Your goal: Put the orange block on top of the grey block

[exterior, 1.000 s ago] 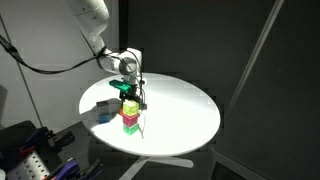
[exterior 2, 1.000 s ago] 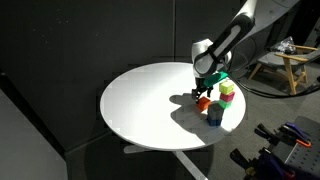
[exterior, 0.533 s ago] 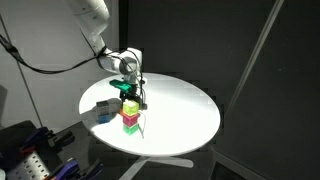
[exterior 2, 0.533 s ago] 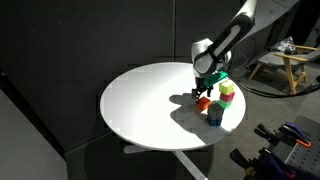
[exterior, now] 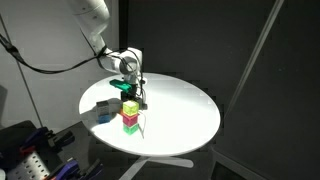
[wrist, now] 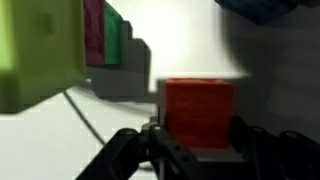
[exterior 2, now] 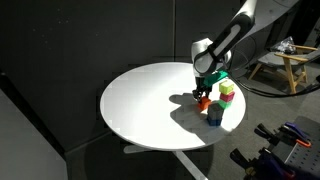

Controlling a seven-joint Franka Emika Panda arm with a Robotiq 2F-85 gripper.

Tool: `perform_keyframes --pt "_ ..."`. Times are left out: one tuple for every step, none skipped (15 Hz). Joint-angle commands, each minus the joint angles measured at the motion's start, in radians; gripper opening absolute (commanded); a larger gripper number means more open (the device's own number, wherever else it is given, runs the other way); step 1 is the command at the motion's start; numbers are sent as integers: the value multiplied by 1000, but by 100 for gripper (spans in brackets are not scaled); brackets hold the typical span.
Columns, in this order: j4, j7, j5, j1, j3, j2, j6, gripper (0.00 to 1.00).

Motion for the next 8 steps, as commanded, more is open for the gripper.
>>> perform_keyframes --pt "24 -14 8 14 -14 0 -38 32" --pt "23 -13 7 15 -14 -3 -40 31" --pt "22 -12 6 16 -15 -7 -44 31" --pt "21 -11 5 17 -15 -12 -48 30" --pt "20 -12 4 19 -15 -16 -53 30" --pt "19 -10 2 21 -16 -20 -56 30" --pt "16 -7 -2 25 -18 -26 -57 30" --pt "15 -5 -4 28 -19 -29 -59 30"
